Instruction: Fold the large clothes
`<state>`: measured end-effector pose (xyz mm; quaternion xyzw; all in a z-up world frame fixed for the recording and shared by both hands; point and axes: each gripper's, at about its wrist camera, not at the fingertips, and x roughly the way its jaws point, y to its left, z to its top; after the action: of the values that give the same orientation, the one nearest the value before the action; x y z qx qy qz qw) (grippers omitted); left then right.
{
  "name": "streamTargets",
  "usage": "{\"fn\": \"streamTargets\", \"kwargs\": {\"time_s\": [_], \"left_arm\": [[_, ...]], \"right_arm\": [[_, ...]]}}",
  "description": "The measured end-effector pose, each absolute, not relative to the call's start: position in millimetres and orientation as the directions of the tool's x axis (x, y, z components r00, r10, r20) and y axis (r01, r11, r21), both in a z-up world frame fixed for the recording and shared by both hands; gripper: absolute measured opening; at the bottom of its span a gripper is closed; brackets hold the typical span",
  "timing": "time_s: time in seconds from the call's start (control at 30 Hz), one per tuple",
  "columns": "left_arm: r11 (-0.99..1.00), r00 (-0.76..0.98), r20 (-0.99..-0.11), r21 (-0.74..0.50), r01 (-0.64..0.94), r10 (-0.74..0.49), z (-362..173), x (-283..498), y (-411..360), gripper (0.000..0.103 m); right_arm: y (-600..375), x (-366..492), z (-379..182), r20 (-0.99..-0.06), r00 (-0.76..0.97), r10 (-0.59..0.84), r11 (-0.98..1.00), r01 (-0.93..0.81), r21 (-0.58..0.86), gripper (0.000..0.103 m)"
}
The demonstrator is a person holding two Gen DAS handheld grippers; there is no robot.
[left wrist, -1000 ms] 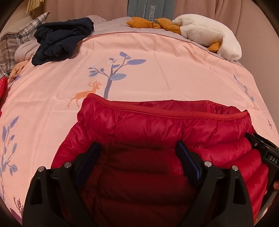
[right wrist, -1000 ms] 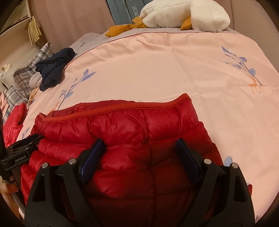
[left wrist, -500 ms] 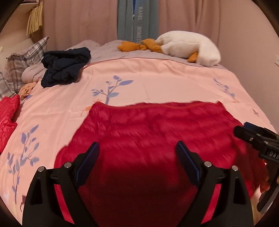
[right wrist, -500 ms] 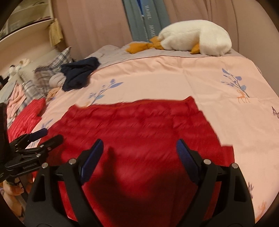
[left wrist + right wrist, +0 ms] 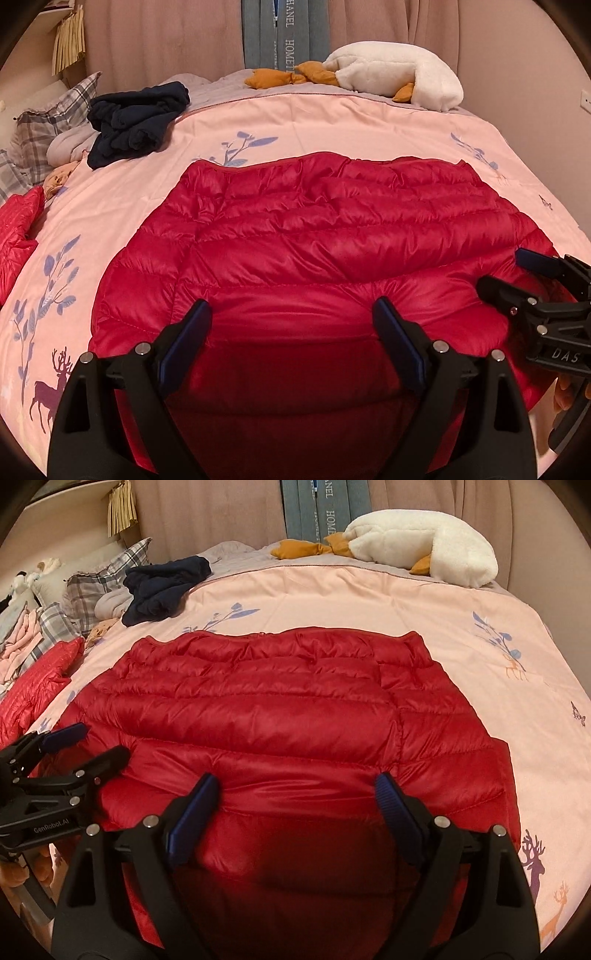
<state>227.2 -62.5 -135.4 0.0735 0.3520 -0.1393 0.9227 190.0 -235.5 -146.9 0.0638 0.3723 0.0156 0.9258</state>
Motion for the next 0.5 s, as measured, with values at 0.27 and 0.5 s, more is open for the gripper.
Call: {"fn": "streamTargets", "kwargs": {"time_s": [0.27, 0.5], "left_arm": [[0.958, 0.732, -0.652, 0.026, 0.286, -0.2, -117, 212, -44, 0.09], [0.974, 0.747, -0.65, 0.045, 0.221, -0.139, -115, 214, -17, 0.09]], "right_arm": [[-249, 166, -124, -0.638, 0.766, 0.083, 0.982, 0.044, 0.181, 0.088], [-269, 158, -125, -0.645, 0.764, 0.004, 0.983, 0.116, 0.143, 0.088]]}}
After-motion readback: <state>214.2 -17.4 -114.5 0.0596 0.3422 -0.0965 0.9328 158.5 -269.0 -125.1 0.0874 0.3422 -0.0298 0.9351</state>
